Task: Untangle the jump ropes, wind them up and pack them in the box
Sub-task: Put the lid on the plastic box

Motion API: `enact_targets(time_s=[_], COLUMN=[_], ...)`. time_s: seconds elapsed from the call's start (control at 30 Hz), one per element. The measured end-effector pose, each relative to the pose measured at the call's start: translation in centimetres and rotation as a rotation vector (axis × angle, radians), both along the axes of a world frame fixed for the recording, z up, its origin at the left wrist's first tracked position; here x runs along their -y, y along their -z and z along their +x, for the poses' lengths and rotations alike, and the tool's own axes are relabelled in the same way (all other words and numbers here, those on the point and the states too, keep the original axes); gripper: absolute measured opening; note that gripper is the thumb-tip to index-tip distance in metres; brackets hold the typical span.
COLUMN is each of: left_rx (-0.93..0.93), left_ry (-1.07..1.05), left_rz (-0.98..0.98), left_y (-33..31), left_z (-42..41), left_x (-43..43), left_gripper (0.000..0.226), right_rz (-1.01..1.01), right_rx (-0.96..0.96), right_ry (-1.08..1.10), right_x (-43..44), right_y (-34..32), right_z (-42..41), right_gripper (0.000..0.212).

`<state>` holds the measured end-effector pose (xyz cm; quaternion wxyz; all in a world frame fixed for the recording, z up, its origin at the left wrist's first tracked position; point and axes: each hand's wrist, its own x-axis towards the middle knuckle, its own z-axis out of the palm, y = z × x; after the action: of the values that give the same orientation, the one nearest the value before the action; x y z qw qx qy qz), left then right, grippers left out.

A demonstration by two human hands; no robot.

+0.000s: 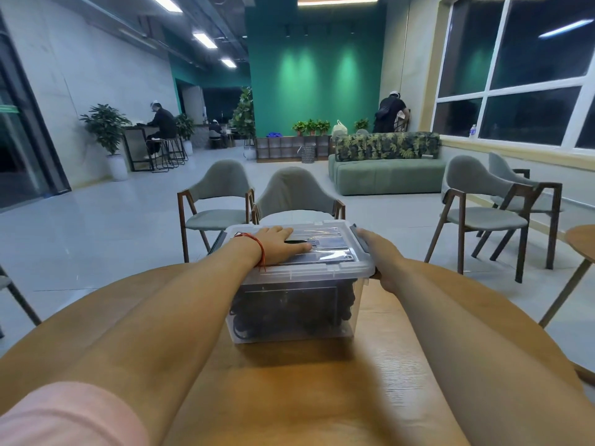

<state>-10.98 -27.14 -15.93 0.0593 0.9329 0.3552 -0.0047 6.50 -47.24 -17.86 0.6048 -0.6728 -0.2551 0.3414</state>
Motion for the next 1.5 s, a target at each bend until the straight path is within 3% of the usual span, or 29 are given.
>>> enact_targets(time_s=[0.1, 0.3, 0.5, 0.67, 0.8, 0.9, 0.97, 1.07, 1.13, 1.3, 1.5], left_rx=[0.033, 0.164, 0.141, 0.075, -0.065, -0.181, -0.149, 0.127, 0.088, -0.016, -0.028], left_ry=[0.038, 0.019, -0.115, -0.206, -0.293, -0.443, -0.520, -0.329, -0.168, -0.178, -0.220], left_rz=[-0.040, -0.079, 0.043, 0.268, 0.425, 0.377, 0.329, 0.235, 0.104, 0.064, 0.073], left_y=[-0.6, -0.7, -1.1, -0.9, -1.1, -1.6, -1.6, 0.0, 0.8, 1.0, 1.2], left_z=[-1.1, -2.0, -2.4, -3.8, -3.8, -3.8, -4.2, -4.7, -5.3, -8.0, -14.2], left_x=[-0.5, -0.5, 1.1, 1.8, 2.6, 3.9, 4.3, 3.5, 2.9, 0.9, -2.9], left_gripper=[0.100, 0.087, 0.093, 0.104, 0.105, 0.099, 0.097, 0.085, 0.084, 0.083, 0.081], right_rz=[0.066, 0.317, 0.148, 0.027, 0.077, 0.063, 0.029, 0.015, -0.026, -0.075, -0.061], right_rx=[-0.004, 0.127, 0.229, 0.133, -0.104, -0.151, -0.153, -0.163, -0.191, -0.190, -0.189], right_ry=[0.054, 0.170, 0.267, 0.308, 0.102, -0.052, -0.086, -0.130, -0.159, -0.197, -0.274], right_x=[0.6, 0.7, -0.8, -3.3, -5.4, -4.6, -4.1, -4.7, -5.8, -8.9, -11.4], right_y=[1.8, 6.7, 5.6, 4.5, 4.5, 3.9, 3.7, 3.5, 3.6, 4.3, 3.2], right_z=[-1.2, -3.8, -2.7, -5.9, -8.9, -11.4, -11.6, -11.2, -11.4, -12.9, -19.0], right_gripper=[0.025, 0.062, 0.087, 0.080, 0.082, 0.043, 0.032, 0.037, 0.048, 0.075, 0.062])
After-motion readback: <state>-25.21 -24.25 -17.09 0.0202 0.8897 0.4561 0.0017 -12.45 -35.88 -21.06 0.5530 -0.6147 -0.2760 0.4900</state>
